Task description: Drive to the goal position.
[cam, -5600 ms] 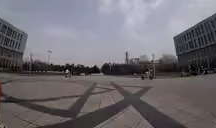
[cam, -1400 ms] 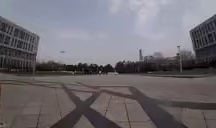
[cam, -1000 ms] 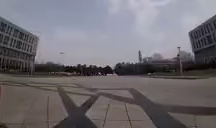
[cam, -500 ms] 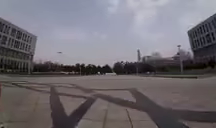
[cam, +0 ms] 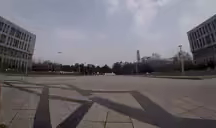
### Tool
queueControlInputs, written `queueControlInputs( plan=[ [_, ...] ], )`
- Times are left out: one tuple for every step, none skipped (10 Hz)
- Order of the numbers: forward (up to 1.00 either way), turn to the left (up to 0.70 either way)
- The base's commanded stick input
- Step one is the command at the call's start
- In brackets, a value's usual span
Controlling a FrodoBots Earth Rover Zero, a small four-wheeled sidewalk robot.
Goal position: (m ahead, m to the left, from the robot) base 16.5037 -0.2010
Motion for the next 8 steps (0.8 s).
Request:
queueControlInputs(
  plan=[
    [0.85,0.0],
    [0.85,0.0],
    [0.85,0.0],
    [0.85,0.0],
    [0.85,0.0],
    [0.85,0.0],
    [0.85,0.0],
    [0.85,0.0]
  ],
)
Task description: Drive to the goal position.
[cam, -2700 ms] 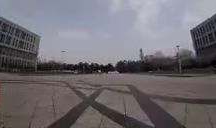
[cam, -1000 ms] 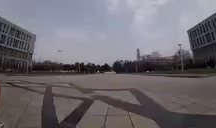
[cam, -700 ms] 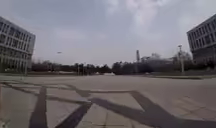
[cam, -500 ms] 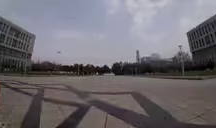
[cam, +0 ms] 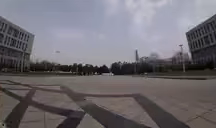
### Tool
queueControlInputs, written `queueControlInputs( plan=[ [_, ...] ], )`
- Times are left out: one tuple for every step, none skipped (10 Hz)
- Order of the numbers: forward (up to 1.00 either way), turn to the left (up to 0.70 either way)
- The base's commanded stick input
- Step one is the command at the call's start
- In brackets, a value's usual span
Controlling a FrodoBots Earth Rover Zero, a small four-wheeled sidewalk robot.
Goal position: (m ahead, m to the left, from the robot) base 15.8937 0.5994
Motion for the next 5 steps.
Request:
queueControlInputs(
  plan=[
    [0.85,0.0],
    [0.85,0.0],
    [0.85,0.0],
    [0.85,0.0],
    [0.85,0.0]
  ],
)
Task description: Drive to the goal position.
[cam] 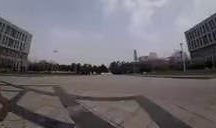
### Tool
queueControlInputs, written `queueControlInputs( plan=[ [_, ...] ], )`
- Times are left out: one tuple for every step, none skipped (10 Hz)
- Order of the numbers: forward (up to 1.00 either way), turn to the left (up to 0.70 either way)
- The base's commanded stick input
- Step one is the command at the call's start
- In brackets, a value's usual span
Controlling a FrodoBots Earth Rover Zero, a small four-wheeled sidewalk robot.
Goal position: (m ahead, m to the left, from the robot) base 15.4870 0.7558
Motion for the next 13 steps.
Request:
queueControlInputs(
  plan=[
    [0.85,0.0],
    [0.85,0.0],
    [0.85,0.0],
    [0.85,0.0],
    [0.85,0.0],
    [0.85,0.0],
    [0.85,0.0],
    [0.85,0.0],
    [0.85,0.0],
    [0.85,0.0],
    [0.85,0.0],
    [0.85,0.0],
    [0.85,0.0]
  ],
)
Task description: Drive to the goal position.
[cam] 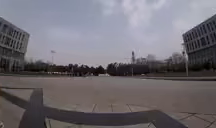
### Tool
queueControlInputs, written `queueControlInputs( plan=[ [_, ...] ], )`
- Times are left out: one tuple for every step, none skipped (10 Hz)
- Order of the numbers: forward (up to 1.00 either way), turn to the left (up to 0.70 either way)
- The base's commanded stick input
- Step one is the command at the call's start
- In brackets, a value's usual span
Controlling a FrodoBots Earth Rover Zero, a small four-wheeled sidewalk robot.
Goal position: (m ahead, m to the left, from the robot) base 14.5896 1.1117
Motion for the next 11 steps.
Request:
queueControlInputs(
  plan=[
    [0.85,0.0],
    [0.85,0.0],
    [0.85,0.0],
    [0.85,0.0],
    [0.85,0.0],
    [0.85,0.0],
    [0.85,0.0],
    [0.85,0.0],
    [0.85,0.0],
    [0.85,0.0],
    [0.85,0.0]
  ],
)
